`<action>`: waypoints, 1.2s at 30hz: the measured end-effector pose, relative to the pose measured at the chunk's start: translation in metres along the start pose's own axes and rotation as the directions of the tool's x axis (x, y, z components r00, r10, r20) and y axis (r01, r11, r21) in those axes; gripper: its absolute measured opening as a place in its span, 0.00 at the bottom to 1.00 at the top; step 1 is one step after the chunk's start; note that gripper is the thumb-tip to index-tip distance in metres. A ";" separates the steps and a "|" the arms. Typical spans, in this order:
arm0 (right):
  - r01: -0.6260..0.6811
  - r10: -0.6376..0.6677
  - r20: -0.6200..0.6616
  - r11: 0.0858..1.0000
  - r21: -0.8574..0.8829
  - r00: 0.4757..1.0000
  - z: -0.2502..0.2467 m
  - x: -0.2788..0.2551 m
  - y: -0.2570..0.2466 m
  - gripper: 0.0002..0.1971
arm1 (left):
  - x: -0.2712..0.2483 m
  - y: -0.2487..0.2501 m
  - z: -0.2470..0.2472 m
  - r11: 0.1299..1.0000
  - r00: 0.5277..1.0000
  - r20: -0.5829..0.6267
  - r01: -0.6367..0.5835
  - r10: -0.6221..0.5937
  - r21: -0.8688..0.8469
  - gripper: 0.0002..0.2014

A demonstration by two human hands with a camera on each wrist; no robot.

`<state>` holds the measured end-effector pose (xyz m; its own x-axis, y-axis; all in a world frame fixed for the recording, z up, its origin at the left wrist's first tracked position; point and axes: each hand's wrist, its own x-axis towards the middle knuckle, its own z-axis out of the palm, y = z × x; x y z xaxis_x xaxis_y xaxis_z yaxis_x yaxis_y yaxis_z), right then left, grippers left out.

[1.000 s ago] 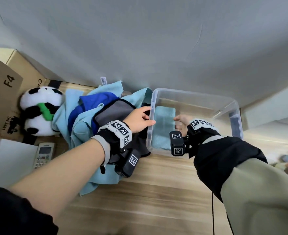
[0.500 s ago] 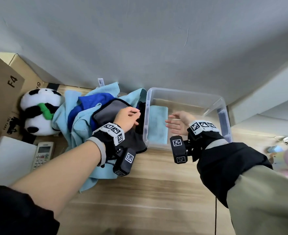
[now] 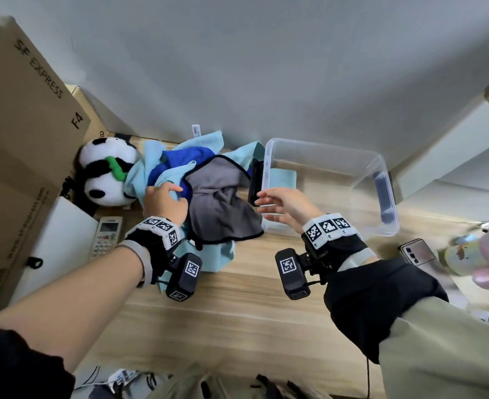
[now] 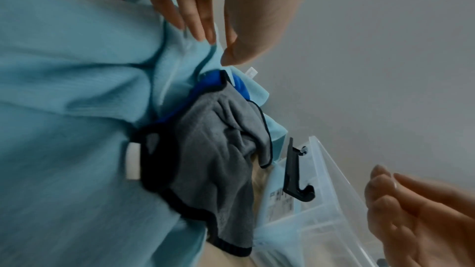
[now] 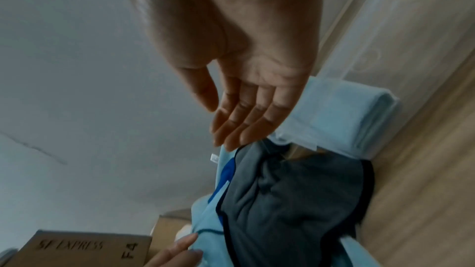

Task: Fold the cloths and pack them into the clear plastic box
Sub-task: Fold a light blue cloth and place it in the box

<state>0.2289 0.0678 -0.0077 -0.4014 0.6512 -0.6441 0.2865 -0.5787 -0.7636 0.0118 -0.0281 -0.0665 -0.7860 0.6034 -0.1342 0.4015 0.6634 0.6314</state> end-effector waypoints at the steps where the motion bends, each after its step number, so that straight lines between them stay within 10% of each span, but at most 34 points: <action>1: -0.011 0.012 0.025 0.999 -0.030 1.000 0.006 -0.001 0.005 0.11 | -0.003 -0.006 -0.004 0.999 0.999 -0.019 0.036 -0.036 0.032 0.12; 8: -0.140 0.155 0.096 0.979 -0.145 0.983 0.040 -0.009 0.039 0.10 | -0.015 -0.043 -0.017 0.977 0.978 0.071 0.201 -0.196 -0.071 0.32; 12: -0.162 0.175 0.088 0.978 -0.135 0.981 0.049 -0.013 0.047 0.10 | -0.016 -0.048 -0.024 0.981 0.970 0.169 0.187 -0.175 -0.060 0.09; 15: -0.144 0.154 0.062 0.979 -0.143 0.986 0.053 -0.013 0.045 0.09 | -0.013 -0.041 -0.025 0.978 0.980 0.169 0.132 -0.105 -0.162 0.11; 21: 0.026 -0.011 0.105 0.989 -0.143 0.994 0.070 -0.020 0.031 0.03 | -0.019 0.021 -0.037 0.868 0.983 0.131 -0.050 0.131 -0.495 0.11; 27: 0.350 -0.351 0.055 0.884 -0.309 0.935 0.068 -0.032 -0.005 0.29 | -0.032 0.098 -0.068 0.685 0.955 0.055 -0.168 0.291 -0.709 0.12; 36: 0.531 -0.560 -0.039 0.802 -0.274 0.827 0.018 -0.083 -0.044 0.12 | -0.077 0.166 -0.097 0.464 0.878 0.077 -0.174 0.472 -0.868 0.13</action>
<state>0.2335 0.0303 0.0806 -0.4589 0.8821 -0.1067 0.2553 0.0158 -0.9667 0.0937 -0.0077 0.1231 -0.4645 0.8772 0.1217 -0.0850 -0.1810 0.9798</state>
